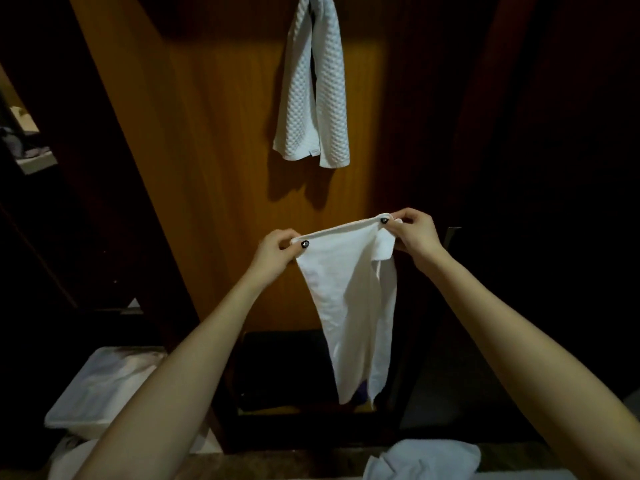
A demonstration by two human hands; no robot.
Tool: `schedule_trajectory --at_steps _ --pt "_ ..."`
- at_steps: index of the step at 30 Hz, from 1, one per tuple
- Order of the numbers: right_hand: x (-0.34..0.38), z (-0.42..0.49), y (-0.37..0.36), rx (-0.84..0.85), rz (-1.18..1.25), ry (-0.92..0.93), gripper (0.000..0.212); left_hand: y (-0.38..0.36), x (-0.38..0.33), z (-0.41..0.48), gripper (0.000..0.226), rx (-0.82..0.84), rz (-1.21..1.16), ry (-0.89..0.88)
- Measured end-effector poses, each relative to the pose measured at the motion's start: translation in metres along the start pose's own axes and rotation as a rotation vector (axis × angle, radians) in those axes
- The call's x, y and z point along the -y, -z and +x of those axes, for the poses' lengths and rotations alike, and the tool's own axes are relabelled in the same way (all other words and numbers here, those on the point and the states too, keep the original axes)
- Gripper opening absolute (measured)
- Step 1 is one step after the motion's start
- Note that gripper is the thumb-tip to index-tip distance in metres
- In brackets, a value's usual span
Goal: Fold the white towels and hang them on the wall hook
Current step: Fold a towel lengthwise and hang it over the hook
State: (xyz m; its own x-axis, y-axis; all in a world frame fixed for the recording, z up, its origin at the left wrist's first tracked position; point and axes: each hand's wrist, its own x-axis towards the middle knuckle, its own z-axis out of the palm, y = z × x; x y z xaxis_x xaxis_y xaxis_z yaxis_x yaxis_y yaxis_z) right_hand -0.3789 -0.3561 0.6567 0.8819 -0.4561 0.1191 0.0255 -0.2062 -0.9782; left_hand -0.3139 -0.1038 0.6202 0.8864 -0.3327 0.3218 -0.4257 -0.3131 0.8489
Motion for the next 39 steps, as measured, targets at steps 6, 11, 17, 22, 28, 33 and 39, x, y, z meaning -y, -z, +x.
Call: schedule_trajectory --at_steps 6,11,17,22,28,33,39 --pt "0.002 -0.009 0.016 0.130 0.091 0.022 0.029 -0.020 -0.008 0.017 0.012 -0.095 0.043 -0.034" --pt "0.011 -0.020 0.029 0.408 0.121 -0.013 0.026 -0.025 -0.027 0.025 0.014 0.050 -0.137 -0.072" --pt "0.023 -0.030 0.022 0.368 -0.161 0.083 0.018 -0.030 -0.035 0.028 0.019 0.057 -0.089 -0.030" --pt "0.036 -0.039 0.005 0.457 -0.092 0.090 0.016 -0.032 -0.045 0.030 0.008 0.039 -0.145 -0.018" --pt "0.046 -0.040 -0.003 0.444 0.007 0.077 0.014 -0.020 -0.047 0.028 0.020 0.084 -0.244 -0.042" --pt "0.044 -0.037 -0.016 0.280 -0.067 0.152 0.019 -0.016 -0.046 0.027 0.012 0.155 -0.328 0.004" --pt "0.041 -0.031 -0.029 0.110 -0.252 0.280 0.029 -0.013 -0.053 0.025 0.031 0.259 -0.328 -0.008"
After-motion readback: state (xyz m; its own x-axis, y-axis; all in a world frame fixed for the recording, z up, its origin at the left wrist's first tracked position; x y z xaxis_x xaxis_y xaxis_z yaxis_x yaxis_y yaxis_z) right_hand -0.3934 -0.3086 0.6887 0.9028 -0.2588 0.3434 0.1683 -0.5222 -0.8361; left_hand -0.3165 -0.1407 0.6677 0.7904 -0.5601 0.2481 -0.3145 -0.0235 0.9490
